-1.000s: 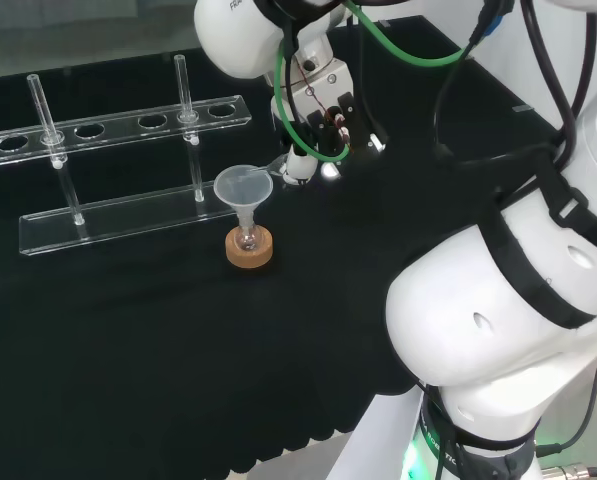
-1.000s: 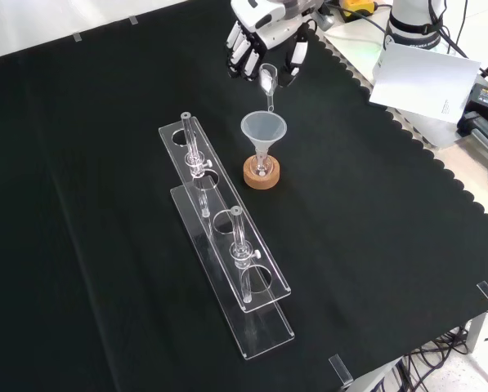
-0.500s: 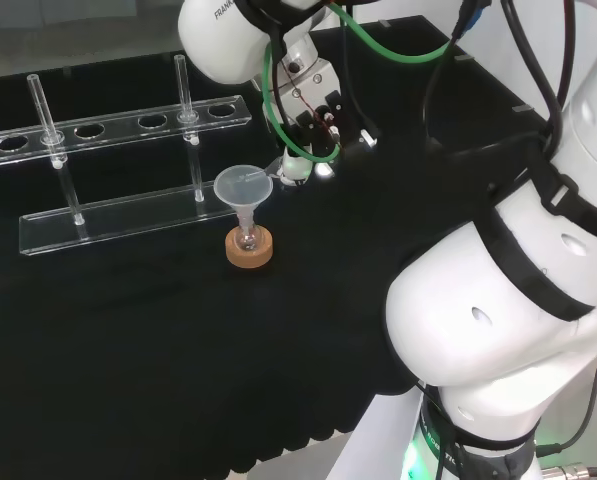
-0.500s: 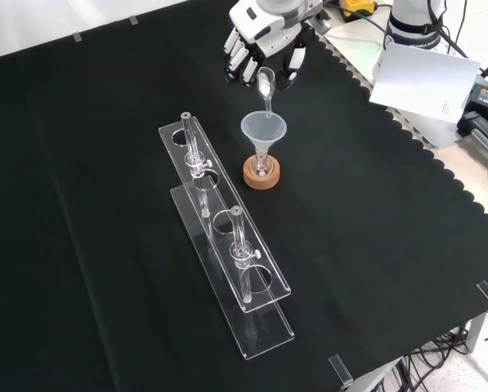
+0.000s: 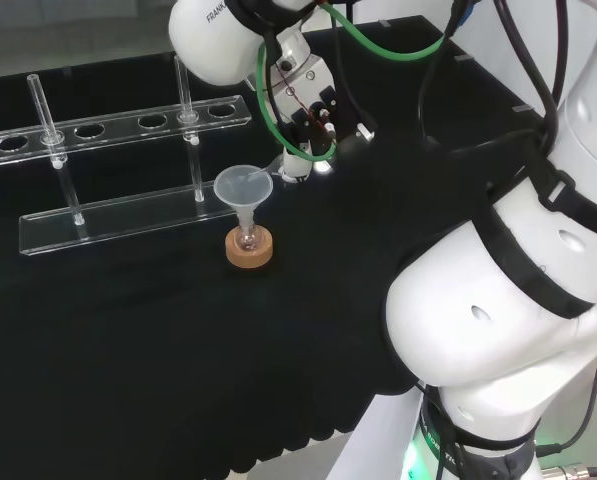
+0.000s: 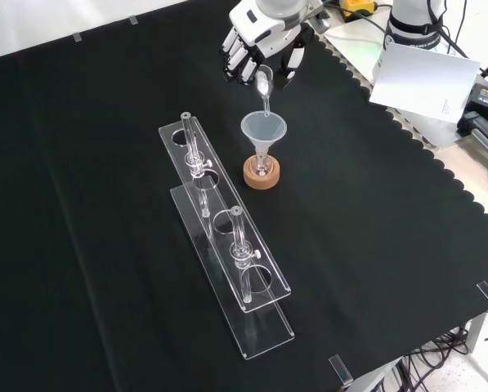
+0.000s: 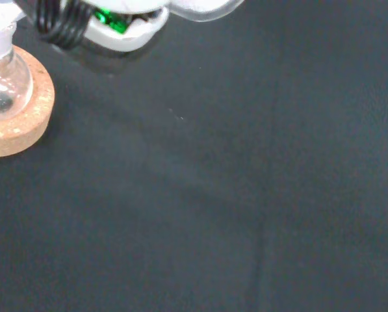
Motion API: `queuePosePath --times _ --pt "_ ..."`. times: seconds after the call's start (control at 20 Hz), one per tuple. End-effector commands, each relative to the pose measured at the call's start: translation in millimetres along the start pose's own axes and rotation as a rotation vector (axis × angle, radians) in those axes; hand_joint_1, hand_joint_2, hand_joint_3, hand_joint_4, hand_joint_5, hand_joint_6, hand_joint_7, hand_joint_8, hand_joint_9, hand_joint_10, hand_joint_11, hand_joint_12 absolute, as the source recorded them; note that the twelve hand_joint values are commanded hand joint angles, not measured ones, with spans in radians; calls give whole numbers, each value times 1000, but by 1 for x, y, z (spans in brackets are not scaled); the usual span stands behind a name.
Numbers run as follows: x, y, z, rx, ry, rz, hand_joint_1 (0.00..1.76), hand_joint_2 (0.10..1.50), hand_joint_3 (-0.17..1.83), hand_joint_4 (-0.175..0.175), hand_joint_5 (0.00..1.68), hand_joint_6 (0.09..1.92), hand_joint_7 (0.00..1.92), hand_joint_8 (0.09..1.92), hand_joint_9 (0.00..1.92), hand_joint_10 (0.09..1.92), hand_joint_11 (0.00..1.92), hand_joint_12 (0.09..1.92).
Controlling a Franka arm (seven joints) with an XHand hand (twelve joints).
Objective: Pour all the NaCl from the weighing funnel into the round-bottom flask.
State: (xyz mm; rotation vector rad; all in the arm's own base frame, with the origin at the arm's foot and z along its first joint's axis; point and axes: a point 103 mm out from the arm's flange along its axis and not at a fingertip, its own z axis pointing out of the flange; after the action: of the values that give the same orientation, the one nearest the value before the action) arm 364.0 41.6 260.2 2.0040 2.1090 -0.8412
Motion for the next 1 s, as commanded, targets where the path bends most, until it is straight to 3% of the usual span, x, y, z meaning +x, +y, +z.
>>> queuePosePath --times 0.05,1.0 --pt "2 1 -6 14 -60 5 1099 732 580 175 1190 786 574 650 917 376 778 1088" --pt "2 -1 -11 49 -137 48 1098 734 578 175 1189 787 563 651 908 371 764 1095"
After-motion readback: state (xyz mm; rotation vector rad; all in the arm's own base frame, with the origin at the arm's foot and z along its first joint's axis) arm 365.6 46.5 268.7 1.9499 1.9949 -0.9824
